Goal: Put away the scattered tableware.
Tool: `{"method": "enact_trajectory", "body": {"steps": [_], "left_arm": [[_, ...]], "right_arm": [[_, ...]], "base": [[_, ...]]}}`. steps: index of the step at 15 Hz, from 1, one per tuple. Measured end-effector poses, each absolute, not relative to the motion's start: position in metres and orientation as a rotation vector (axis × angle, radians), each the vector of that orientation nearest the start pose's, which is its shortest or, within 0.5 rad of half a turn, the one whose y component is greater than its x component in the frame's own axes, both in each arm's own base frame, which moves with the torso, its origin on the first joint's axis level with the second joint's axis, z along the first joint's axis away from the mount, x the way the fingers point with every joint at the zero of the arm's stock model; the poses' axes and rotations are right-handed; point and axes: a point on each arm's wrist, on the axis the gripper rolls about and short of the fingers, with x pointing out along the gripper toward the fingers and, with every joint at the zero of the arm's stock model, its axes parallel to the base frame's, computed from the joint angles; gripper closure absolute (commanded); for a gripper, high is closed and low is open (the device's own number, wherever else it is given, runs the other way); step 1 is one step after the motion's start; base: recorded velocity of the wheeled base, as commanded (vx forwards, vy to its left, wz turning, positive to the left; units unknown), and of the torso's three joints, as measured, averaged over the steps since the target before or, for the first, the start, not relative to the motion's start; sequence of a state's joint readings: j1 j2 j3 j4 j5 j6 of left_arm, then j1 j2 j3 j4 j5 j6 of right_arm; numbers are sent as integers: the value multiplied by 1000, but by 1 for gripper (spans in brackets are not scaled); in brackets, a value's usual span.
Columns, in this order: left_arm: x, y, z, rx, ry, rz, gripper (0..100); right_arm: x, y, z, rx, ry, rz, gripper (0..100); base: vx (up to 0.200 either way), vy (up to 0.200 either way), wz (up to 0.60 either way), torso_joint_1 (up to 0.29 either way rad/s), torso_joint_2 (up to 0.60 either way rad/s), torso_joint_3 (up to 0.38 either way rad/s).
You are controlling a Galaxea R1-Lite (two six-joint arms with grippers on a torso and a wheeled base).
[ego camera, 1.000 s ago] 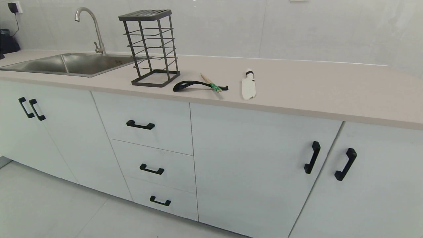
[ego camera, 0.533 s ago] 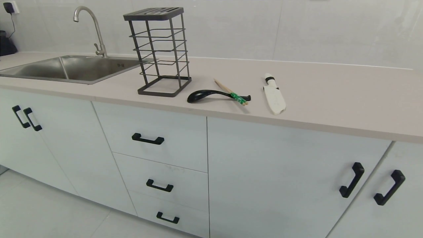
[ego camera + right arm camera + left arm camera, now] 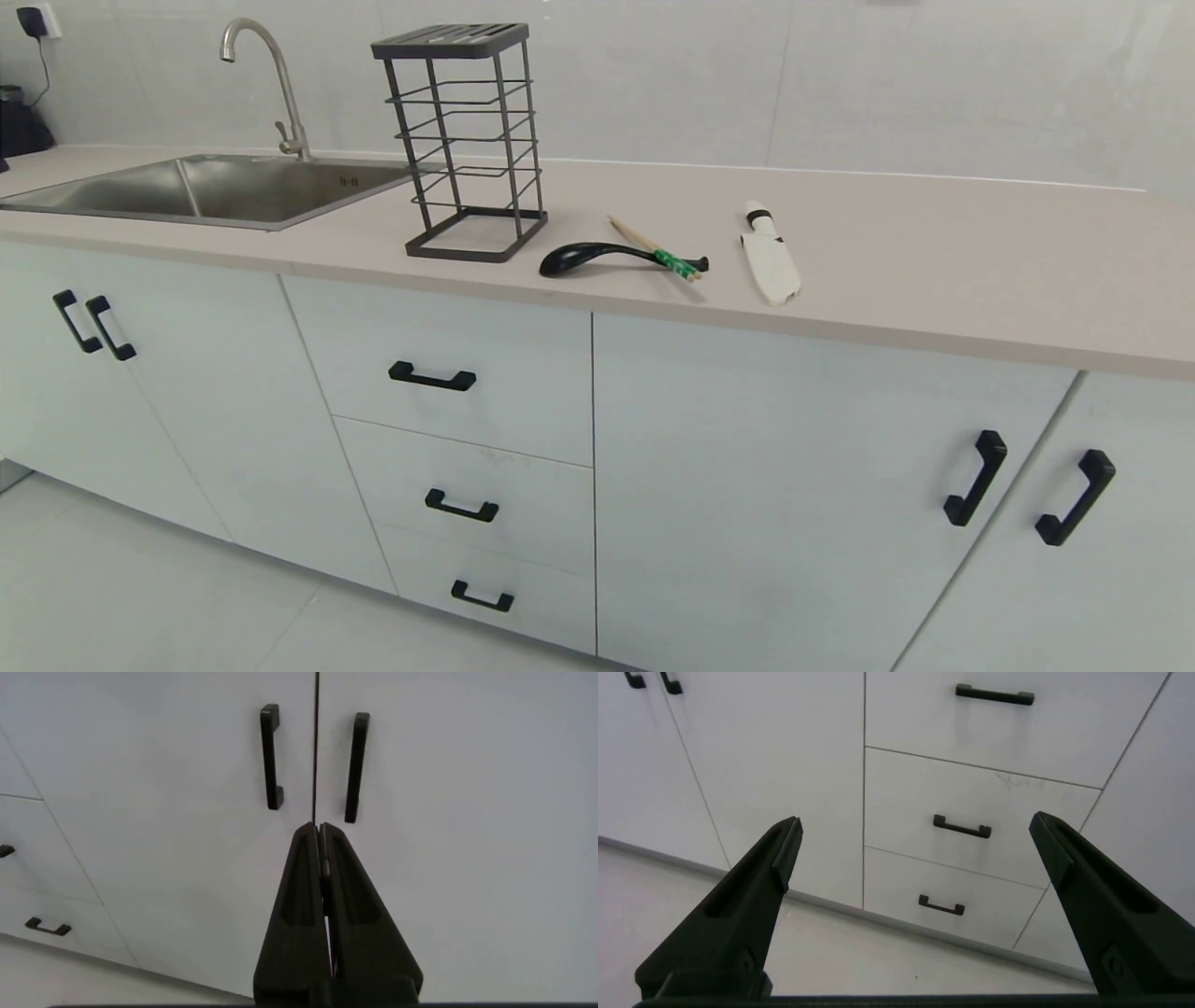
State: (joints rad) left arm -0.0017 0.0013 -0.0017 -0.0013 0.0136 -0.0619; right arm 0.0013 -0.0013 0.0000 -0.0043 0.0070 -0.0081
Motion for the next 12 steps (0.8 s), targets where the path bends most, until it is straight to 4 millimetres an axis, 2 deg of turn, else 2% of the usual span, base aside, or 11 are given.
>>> {"method": "enact_trajectory", "body": {"steps": [2,5,11,12], "left_arm": [[-23,0,76,-62,-2,12,0],[-23,0,76,-62,-2,12,0],[-23,0,76,-61,-2,13,0],[-23,0,76,-61,-2,13,0]], "right_arm": [[-23,0,76,-7,-6,7,100],[-23,0,76,-8,-6,7,100],[-23,0,76,-7,-6,7,100],[-23,0,76,-7,-6,8,100]], "base": [[0,0,0,0,0,0],[0,200,0,5,1,2],[0,0,0,0,0,0],[-200,0,0,2,2,2]]}}
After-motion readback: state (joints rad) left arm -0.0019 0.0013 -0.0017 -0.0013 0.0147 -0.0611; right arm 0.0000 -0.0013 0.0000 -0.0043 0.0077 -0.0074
